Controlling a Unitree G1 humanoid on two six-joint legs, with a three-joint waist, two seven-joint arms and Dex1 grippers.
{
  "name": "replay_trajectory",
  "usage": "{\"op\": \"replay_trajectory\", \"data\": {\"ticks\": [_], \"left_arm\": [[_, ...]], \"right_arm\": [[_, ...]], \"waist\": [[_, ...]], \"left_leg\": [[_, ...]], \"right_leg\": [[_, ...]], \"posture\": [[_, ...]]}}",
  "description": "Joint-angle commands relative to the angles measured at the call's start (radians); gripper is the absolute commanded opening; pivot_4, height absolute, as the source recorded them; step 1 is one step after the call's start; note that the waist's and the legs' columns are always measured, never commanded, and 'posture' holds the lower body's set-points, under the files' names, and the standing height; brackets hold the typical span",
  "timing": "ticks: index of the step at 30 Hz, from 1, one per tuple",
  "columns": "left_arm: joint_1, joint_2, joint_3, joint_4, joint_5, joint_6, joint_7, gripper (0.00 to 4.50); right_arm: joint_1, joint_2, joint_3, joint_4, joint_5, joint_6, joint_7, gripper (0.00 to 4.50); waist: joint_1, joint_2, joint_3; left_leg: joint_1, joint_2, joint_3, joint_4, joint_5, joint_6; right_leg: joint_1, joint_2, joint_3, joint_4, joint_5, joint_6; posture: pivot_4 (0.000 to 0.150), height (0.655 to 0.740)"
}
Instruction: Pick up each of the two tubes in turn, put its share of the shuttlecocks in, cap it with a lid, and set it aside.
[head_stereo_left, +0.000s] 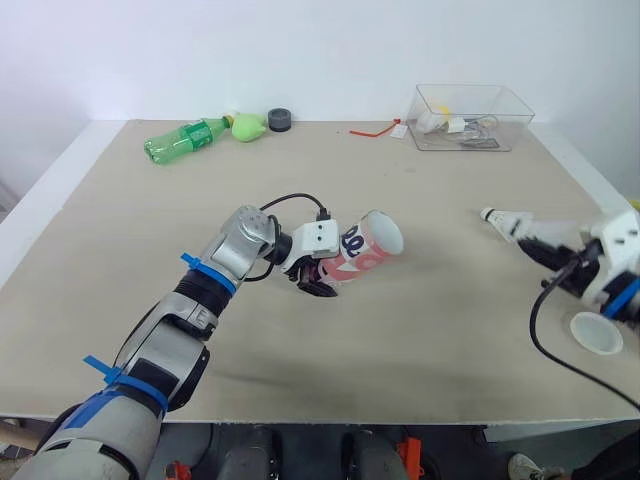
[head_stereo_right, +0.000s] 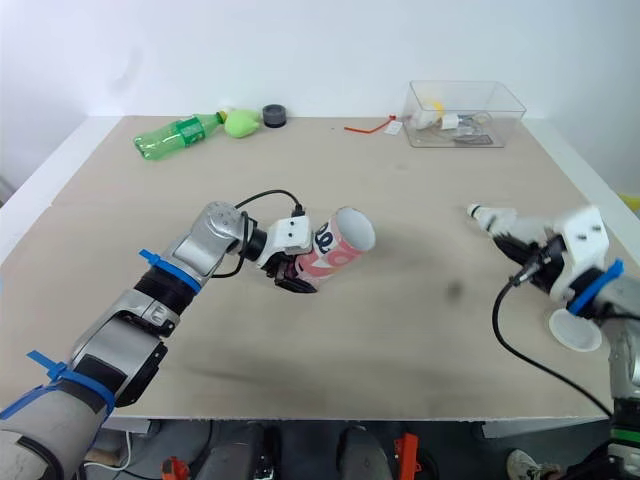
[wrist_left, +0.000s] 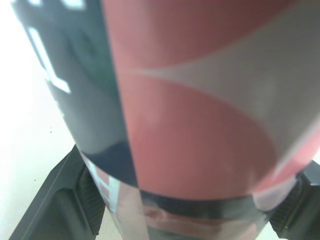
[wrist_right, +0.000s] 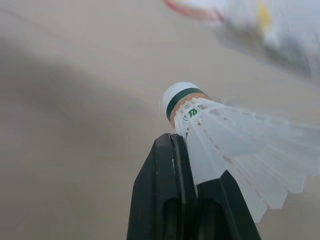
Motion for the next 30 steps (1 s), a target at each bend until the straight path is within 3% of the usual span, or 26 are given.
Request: {"op": "replay_trajectory", "data": {"ticks": [1, 6, 10, 23, 30], "left_arm": [[-0.023, -0.008, -0.007, 0.039, 0.012, -0.028, 0.013, 3.65], [-0.05, -0.016, -0.004, 0.079, 0.014, -0.053, 0.017, 3.65], [-0.06, -0.021, -0.003, 0.102, 0.019, -0.067, 0.022, 3.65], [-0.04, 0.008, 0.01, 0.068, 0.01, -0.039, 0.019, 3.65], [-0.034, 0.005, 0.011, 0.047, -0.001, -0.015, 0.019, 3.65]], "right_arm": [[-0.08, -0.053, 0.052, -0.157, 0.05, 0.047, 0.063, 0.06], [-0.331, -0.019, 0.255, -0.279, 0.084, 0.093, 0.144, 0.06], [-0.424, 0.004, 0.359, -0.279, 0.059, 0.075, 0.222, 0.06], [-0.515, -0.068, 0.42, -0.09, -0.132, -0.147, 0.398, 0.06], [-0.508, -0.024, 0.473, -0.059, -0.196, -0.244, 0.432, 0.06]], "waist": [[0.001, -0.001, 0.001], [-0.003, -0.002, 0.001], [0.001, -0.003, 0.002], [-0.006, -0.004, 0.002], [-0.008, -0.004, 0.002]], "left_leg": [[0.0, 0.0, -0.001, 0.0, 0.001, 0.0], [-0.001, 0.001, -0.001, 0.002, 0.003, 0.0], [-0.004, 0.001, -0.002, 0.004, 0.002, 0.0], [-0.007, 0.003, 0.0, 0.009, -0.001, 0.003], [-0.007, 0.004, 0.001, 0.009, -0.001, 0.003]], "right_leg": [[0.0, 0.0, -0.001, 0.0, 0.0, 0.0], [0.0, 0.0, -0.001, 0.0, 0.0, -0.004], [0.0, -0.001, -0.002, -0.001, 0.001, -0.005], [-0.003, 0.0, -0.002, -0.001, 0.004, -0.007], [-0.003, 0.001, -0.002, 0.0, 0.005, -0.006]], "posture": [[0.15, 0.74], [0.15, 0.74], [0.15, 0.74], [0.15, 0.74], [0.15, 0.74]]}}
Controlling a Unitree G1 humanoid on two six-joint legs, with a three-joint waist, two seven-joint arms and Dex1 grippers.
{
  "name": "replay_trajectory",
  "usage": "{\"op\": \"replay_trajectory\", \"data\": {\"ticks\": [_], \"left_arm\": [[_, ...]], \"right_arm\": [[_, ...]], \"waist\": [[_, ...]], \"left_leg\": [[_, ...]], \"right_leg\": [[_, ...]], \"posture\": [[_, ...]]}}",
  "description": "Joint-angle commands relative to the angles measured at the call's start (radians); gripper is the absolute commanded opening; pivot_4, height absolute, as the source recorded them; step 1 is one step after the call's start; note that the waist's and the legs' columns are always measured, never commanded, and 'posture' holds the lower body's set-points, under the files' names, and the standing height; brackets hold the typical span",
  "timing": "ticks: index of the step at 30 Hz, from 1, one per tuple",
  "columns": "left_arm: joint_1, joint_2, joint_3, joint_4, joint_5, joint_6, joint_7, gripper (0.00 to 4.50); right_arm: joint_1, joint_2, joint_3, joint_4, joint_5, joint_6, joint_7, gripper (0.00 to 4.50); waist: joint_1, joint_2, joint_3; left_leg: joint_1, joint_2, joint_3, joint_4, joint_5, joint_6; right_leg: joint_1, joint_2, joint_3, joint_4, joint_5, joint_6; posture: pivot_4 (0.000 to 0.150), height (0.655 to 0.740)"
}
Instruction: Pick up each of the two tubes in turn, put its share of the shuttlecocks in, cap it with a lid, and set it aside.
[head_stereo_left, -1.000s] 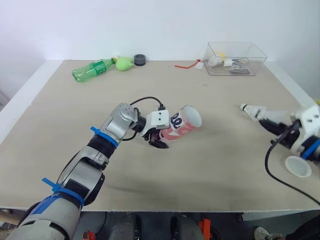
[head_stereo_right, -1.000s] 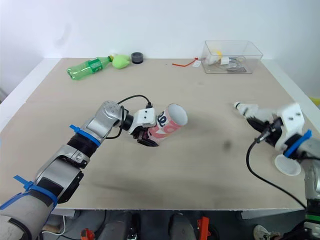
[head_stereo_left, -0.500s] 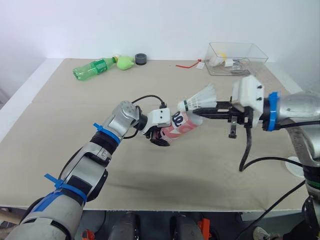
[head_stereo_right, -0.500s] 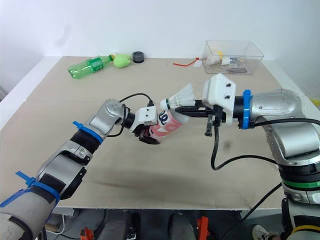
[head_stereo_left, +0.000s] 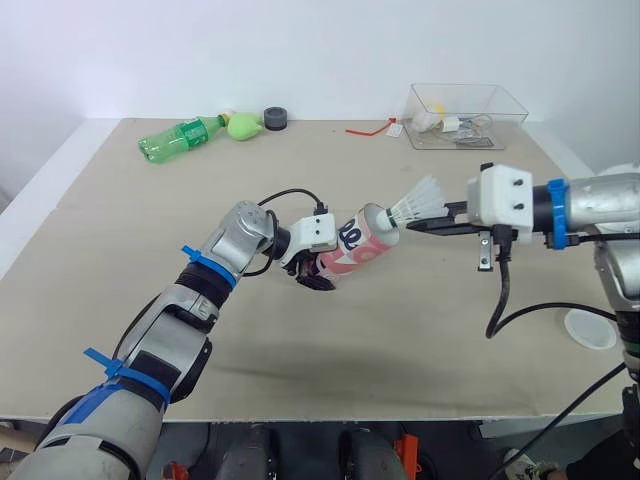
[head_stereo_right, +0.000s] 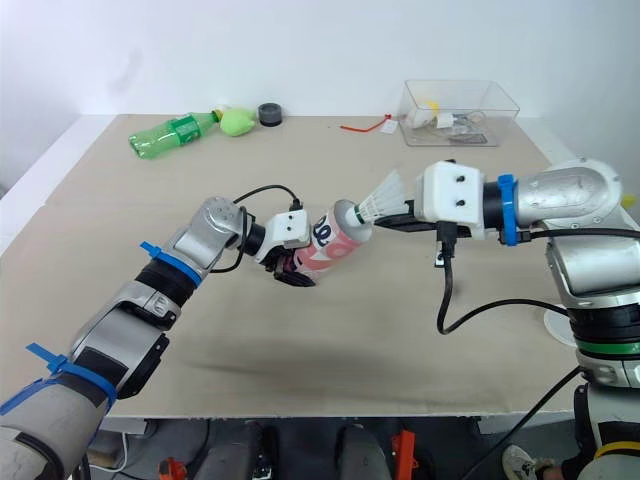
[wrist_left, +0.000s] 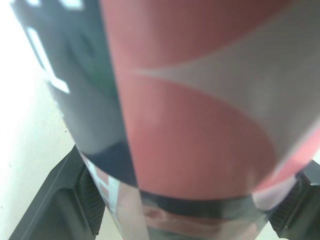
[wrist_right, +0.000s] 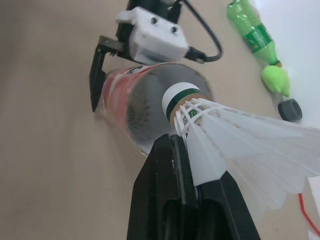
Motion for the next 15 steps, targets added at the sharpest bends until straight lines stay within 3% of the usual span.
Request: {"op": "replay_trajectory", "data": {"ticks": [1, 9, 12, 15], "left_arm": [[0.005, 0.005, 0.007, -0.032, -0.003, 0.017, 0.002, 3.65], [0.0, -0.005, 0.005, -0.043, -0.006, 0.025, 0.005, 3.65], [0.003, -0.003, 0.004, -0.043, -0.004, 0.024, 0.005, 3.65], [0.008, 0.0, 0.004, -0.045, -0.003, 0.026, 0.005, 3.65]], "right_arm": [[-0.028, 0.019, 0.021, 0.028, -0.036, -0.069, 0.021, 0.06], [-0.129, 0.097, 0.085, 0.188, -0.114, -0.22, 0.052, 0.06], [-0.15, 0.112, 0.086, 0.188, -0.087, -0.189, 0.078, 1.03], [-0.155, 0.114, 0.076, 0.169, -0.06, -0.17, 0.095, 2.46]], "waist": [[0.0, 0.0, 0.0], [0.0, 0.0, 0.001], [0.0, 0.0, 0.001], [0.0, 0.0, 0.001]], "left_leg": [[0.0, 0.0, 0.0, 0.0, 0.0, 0.0], [0.0, 0.0, 0.001, 0.0, 0.0, 0.0], [0.0, 0.0, 0.001, 0.0, 0.0, 0.0], [0.0, -0.001, 0.001, 0.0, -0.001, -0.001]], "right_leg": [[0.0, 0.0, 0.0, 0.0, 0.0, 0.0], [-0.001, 0.0, 0.001, 0.0, 0.001, 0.0], [-0.001, 0.0, 0.001, 0.0, 0.002, -0.002], [-0.001, 0.0, 0.001, 0.0, 0.002, -0.002]], "posture": [[0.15, 0.74], [0.15, 0.74], [0.15, 0.74], [0.15, 0.74]]}}
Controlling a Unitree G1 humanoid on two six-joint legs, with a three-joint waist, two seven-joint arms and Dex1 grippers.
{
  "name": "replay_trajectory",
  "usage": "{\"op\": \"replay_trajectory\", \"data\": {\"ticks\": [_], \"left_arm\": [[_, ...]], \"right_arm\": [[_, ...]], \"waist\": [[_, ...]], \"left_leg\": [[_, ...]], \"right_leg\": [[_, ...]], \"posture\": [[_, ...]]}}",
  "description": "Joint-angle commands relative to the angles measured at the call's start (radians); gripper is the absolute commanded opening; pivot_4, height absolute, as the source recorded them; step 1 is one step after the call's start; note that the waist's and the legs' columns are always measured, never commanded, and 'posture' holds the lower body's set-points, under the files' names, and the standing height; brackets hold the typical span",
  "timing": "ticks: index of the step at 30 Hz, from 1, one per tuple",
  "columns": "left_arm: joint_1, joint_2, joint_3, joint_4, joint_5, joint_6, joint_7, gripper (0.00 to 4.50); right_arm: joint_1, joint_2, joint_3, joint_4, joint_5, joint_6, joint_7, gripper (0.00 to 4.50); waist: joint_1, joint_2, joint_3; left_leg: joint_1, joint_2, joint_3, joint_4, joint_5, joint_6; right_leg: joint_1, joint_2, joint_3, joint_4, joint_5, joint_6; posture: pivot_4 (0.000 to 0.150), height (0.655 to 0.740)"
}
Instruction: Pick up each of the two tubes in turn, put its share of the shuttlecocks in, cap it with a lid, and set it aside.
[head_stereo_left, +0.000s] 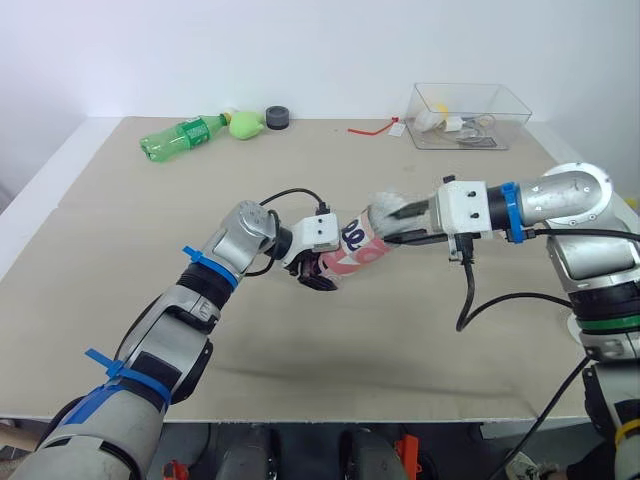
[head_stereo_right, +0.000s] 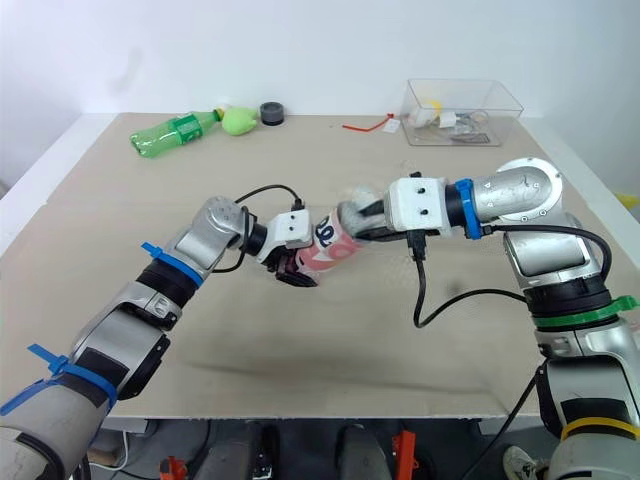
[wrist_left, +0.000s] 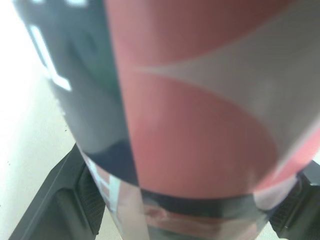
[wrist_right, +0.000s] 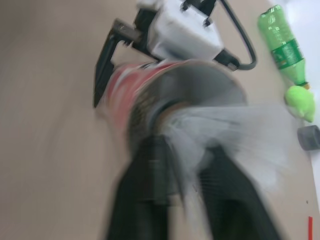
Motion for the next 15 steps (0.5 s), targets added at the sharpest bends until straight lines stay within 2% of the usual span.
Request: {"op": "replay_trajectory", "data": {"ticks": [1, 2, 3, 5, 11, 15], "left_arm": [[0.005, 0.006, 0.006, -0.018, -0.002, 0.005, 0.006, 3.65], [0.006, 0.006, 0.006, -0.017, -0.001, 0.005, 0.007, 3.65], [0.006, 0.006, 0.006, -0.016, 0.0, 0.005, 0.007, 3.65], [0.008, 0.006, 0.006, -0.02, -0.001, 0.007, 0.007, 3.65], [0.008, 0.009, 0.005, -0.018, -0.001, 0.005, 0.008, 3.65], [0.007, 0.007, 0.005, -0.014, -0.002, 0.002, 0.008, 3.65]], "right_arm": [[-0.021, -0.007, -0.036, -0.038, 0.045, 0.021, 0.033, 2.86], [-0.019, -0.008, -0.045, -0.046, 0.064, 0.04, 0.037, 3.22], [-0.018, -0.004, -0.061, -0.054, 0.092, 0.073, 0.033, 3.78], [-0.015, -0.002, -0.103, -0.076, 0.158, 0.168, 0.018, 4.47], [-0.007, -0.026, -0.271, -0.057, 0.32, 0.462, -0.091, 4.47], [0.078, -0.051, -0.389, 0.01, 0.331, 0.548, -0.205, 4.47]], "waist": [[0.0, 0.0, 0.0], [0.0, 0.0, 0.0], [0.0, 0.0, 0.0], [0.0, 0.0, 0.0], [0.001, 0.0, 0.0], [0.001, 0.0, 0.0]], "left_leg": [[0.0, 0.0, 0.0, 0.0, 0.0, 0.0], [0.0, 0.0, 0.0, 0.0, 0.0, 0.0], [0.0, 0.0, 0.0, 0.0, 0.0, 0.0], [0.0, 0.0, 0.0, 0.0, 0.0, 0.0], [0.0, 0.0, -0.001, 0.0, 0.0, 0.0], [0.0, 0.0, 0.0, 0.0, 0.0, 0.0]], "right_leg": [[0.0, 0.0, 0.0, 0.0, 0.0, 0.0], [0.0, 0.0, 0.0, 0.0, 0.0, 0.0], [0.0, 0.0, 0.0, 0.0, 0.0, 0.0], [0.0, 0.0, 0.0, 0.0, 0.0, 0.0], [0.0, -0.001, -0.001, 0.0, 0.001, -0.003], [0.0, -0.001, -0.001, 0.0, 0.001, -0.004]], "posture": [[0.15, 0.74], [0.15, 0.74], [0.15, 0.74], [0.15, 0.74], [0.15, 0.74], [0.15, 0.74]]}}
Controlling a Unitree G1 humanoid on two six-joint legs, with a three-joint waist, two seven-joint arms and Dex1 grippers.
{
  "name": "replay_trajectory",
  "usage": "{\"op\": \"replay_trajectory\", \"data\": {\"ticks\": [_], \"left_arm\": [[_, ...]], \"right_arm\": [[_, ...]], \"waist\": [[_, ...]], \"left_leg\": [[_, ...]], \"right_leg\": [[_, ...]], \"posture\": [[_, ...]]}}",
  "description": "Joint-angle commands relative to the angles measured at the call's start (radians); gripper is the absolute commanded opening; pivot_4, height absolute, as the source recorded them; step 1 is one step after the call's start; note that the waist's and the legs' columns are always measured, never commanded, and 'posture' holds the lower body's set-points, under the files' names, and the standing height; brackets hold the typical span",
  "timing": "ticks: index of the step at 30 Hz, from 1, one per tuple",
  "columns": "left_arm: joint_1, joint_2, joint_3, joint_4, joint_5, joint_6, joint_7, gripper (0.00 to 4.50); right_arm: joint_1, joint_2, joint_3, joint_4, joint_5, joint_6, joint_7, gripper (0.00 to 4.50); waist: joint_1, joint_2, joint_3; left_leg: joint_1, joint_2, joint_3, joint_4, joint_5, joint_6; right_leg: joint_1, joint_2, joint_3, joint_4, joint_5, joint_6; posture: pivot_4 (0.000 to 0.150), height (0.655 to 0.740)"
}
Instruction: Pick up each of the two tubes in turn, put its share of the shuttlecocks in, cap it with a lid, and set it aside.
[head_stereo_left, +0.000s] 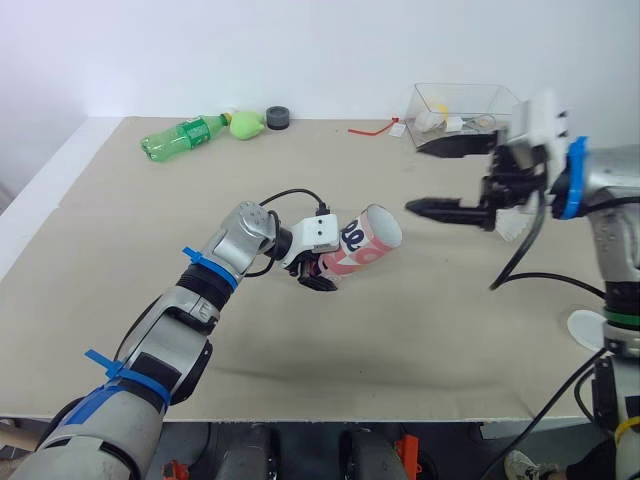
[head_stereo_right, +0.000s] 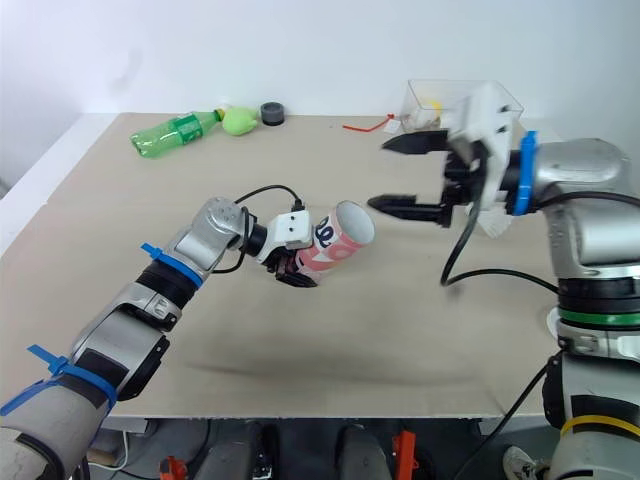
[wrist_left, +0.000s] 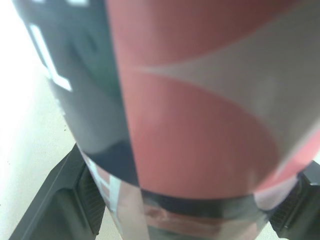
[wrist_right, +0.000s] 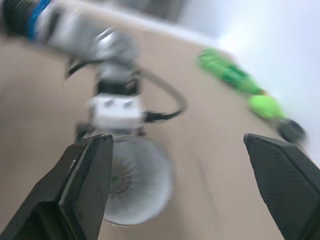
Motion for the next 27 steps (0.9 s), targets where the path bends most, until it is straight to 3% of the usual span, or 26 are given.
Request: {"op": "replay_trajectory", "data": {"ticks": [1, 6, 11, 20, 27], "left_arm": [[0.002, 0.004, 0.005, -0.007, 0.0, -0.001, 0.005, 3.65], [0.002, 0.003, 0.003, -0.013, 0.0, 0.0, 0.001, 3.65], [-0.002, 0.005, 0.0, -0.007, 0.004, -0.005, 0.0, 3.65], [0.008, 0.006, 0.0, -0.028, 0.001, 0.011, -0.002, 3.65], [0.025, 0.016, 0.0, -0.06, -0.002, 0.033, -0.003, 3.65]], "right_arm": [[0.071, -0.025, -0.121, 0.061, 0.001, 0.073, -0.135, 4.47], [0.27, 0.02, -0.244, 0.138, -0.082, 0.103, -0.43, 4.47], [0.346, 0.098, -0.251, 0.214, -0.128, 0.03, -0.555, 4.47], [0.23, 0.175, -0.188, 0.538, -0.241, -0.211, -0.652, 4.47], [0.147, 0.207, -0.203, 0.652, -0.245, -0.275, -0.736, 4.47]], "waist": [[0.0, 0.0, 0.0], [0.001, 0.0, 0.0], [-0.003, 0.002, -0.001], [-0.003, 0.003, -0.001], [-0.003, 0.003, -0.001]], "left_leg": [[0.0, 0.0, 0.0, 0.0, 0.0, 0.0], [0.0, 0.0, 0.001, 0.0, 0.0, 0.0], [0.001, 0.0, 0.002, -0.001, 0.0, 0.0], [0.001, -0.001, 0.003, -0.001, 0.002, 0.001], [0.001, -0.001, 0.003, -0.002, 0.001, 0.001]], "right_leg": [[0.0, 0.0, 0.0, 0.0, 0.0, 0.0], [-0.001, 0.0, 0.0, 0.0, 0.0, 0.0], [-0.001, 0.001, 0.002, 0.0, 0.001, 0.002], [-0.001, 0.002, 0.005, 0.0, -0.001, 0.009], [-0.001, 0.002, 0.006, 0.0, 0.001, 0.007]], "posture": [[0.15, 0.74], [0.15, 0.74], [0.15, 0.74], [0.15, 0.74], [0.15, 0.74]]}}
